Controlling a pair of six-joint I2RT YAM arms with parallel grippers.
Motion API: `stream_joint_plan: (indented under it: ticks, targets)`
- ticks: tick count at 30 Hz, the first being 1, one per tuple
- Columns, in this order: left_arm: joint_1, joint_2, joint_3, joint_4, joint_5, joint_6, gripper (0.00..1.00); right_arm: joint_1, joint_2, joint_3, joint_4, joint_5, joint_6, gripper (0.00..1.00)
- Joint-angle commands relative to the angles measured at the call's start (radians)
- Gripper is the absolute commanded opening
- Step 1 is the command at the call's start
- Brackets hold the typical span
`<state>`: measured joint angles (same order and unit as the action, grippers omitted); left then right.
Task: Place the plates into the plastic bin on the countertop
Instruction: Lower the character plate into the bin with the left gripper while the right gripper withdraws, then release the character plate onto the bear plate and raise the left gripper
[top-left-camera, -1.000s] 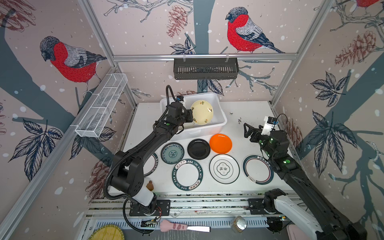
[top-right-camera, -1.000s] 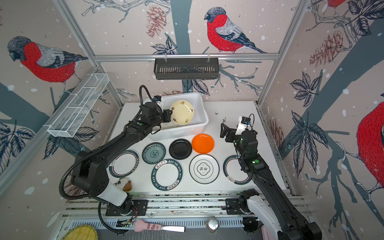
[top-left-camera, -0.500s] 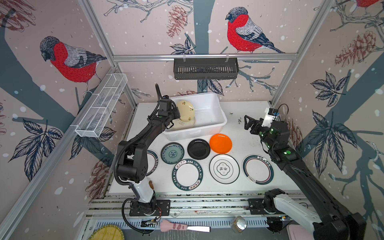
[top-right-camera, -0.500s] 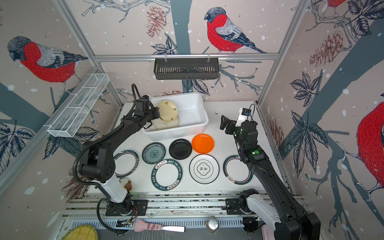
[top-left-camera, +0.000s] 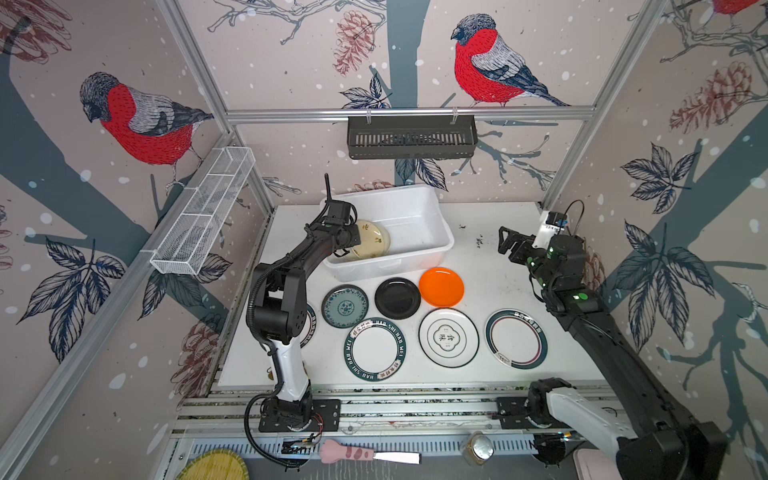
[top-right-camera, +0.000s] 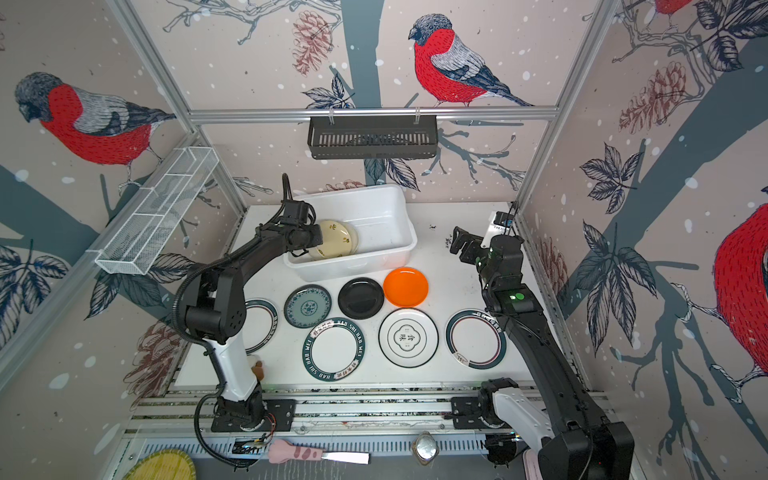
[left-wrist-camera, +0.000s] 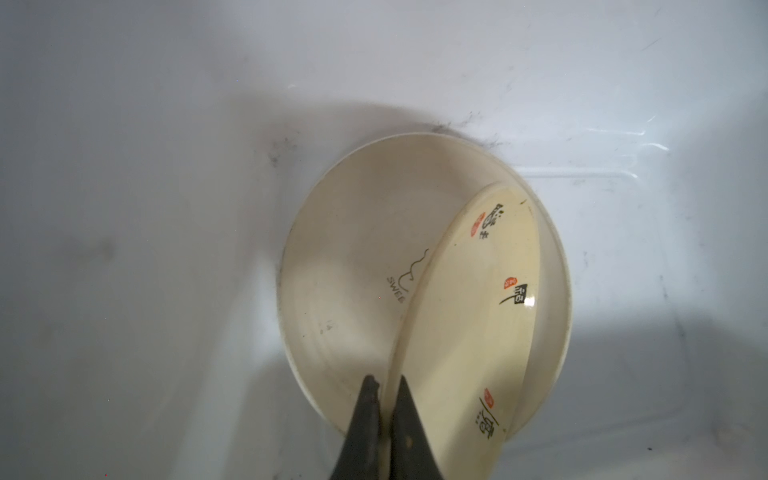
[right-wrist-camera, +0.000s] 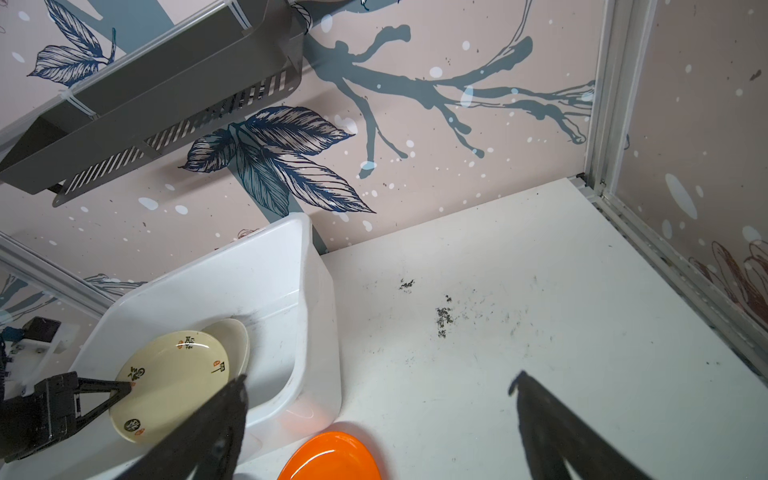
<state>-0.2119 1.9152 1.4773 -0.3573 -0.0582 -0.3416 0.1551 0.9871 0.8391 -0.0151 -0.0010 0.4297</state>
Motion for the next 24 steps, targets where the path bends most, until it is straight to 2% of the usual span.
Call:
stream_joint_plan:
  ticks: [1,6,11,15,18,24]
  targets:
    - [0.002,-0.007,-0.008,-0.019,-0.080,0.006,0.00,-0.012,0.003,0.009,-0.011,-0.030,0.026,1.00]
    - [0.002,0.014,0.003,-0.037,-0.102,0.010,0.00,-0.058,0.063,0.076,-0.122,-0.014,0.064,1.00]
    - [0.002,0.040,-0.003,-0.016,-0.040,-0.001,0.00,-0.096,0.083,0.061,-0.108,-0.080,0.099,1.00]
    - [0.003,0.059,0.004,-0.020,-0.065,-0.004,0.00,-0.105,0.086,0.070,-0.110,-0.086,0.091,1.00]
    - [0.003,0.067,0.004,-0.019,-0.084,0.004,0.04,-0.119,0.092,0.088,-0.127,-0.080,0.080,1.00]
    - [0.005,0.083,0.014,-0.029,-0.103,0.010,0.06,-0.131,0.104,0.097,-0.129,-0.127,0.091,1.00]
